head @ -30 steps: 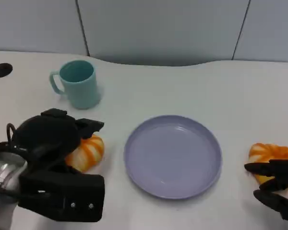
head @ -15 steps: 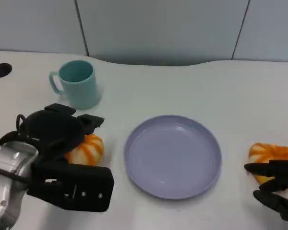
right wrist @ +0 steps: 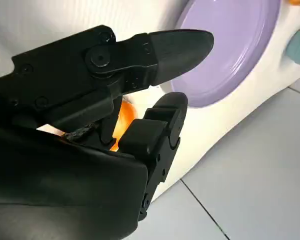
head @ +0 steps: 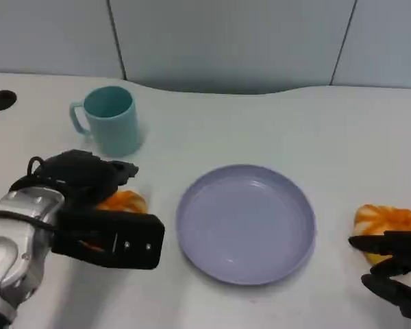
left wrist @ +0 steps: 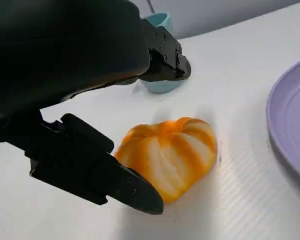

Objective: Grasp the bread from the table and place it into the plate.

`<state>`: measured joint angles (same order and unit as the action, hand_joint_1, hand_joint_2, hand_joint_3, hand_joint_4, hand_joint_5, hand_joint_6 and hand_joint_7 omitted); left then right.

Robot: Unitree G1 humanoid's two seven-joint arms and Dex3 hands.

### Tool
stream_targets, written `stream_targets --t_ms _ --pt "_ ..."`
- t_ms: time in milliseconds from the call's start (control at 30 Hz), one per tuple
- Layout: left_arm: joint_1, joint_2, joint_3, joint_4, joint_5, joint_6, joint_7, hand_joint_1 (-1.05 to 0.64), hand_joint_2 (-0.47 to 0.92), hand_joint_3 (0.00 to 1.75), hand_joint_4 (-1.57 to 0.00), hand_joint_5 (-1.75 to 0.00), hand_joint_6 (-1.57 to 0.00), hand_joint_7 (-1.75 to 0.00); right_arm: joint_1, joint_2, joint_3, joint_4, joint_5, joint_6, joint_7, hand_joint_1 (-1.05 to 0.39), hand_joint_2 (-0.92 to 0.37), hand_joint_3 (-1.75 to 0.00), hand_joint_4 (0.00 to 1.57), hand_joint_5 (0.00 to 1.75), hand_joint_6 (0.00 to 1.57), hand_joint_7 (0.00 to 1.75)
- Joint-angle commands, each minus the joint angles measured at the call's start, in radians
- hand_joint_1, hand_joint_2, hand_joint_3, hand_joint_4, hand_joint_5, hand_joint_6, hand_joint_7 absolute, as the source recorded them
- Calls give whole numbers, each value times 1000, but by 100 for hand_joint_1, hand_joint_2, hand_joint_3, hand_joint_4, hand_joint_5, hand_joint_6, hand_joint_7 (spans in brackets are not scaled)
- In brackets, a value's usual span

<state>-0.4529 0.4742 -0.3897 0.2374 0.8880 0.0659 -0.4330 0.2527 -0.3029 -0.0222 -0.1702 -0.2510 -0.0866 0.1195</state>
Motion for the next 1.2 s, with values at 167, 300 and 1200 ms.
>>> stream_targets --t_ms 167,300,1200 --pt "-100 -35 -39 212 -42 -21 54 -61 72 1 0 -17 -17 0 13 -8 -12 -14 1 -10 -8 -26 -92 -27 73 69 89 0" --pt "-154 -57 -71 342 -48 -54 86 -62 73 1 -2 -16 -18 0 17 -12 -14 -25 -3 -1 -5 -25 -92 -28 71 68 88 0" --pt "-327 -152 -183 814 -95 -157 197 -50 86 2 -7 -12 -23 -2 31 -9 -23 -43 8 4 -2 -26 -92 -32 66 62 84 0"
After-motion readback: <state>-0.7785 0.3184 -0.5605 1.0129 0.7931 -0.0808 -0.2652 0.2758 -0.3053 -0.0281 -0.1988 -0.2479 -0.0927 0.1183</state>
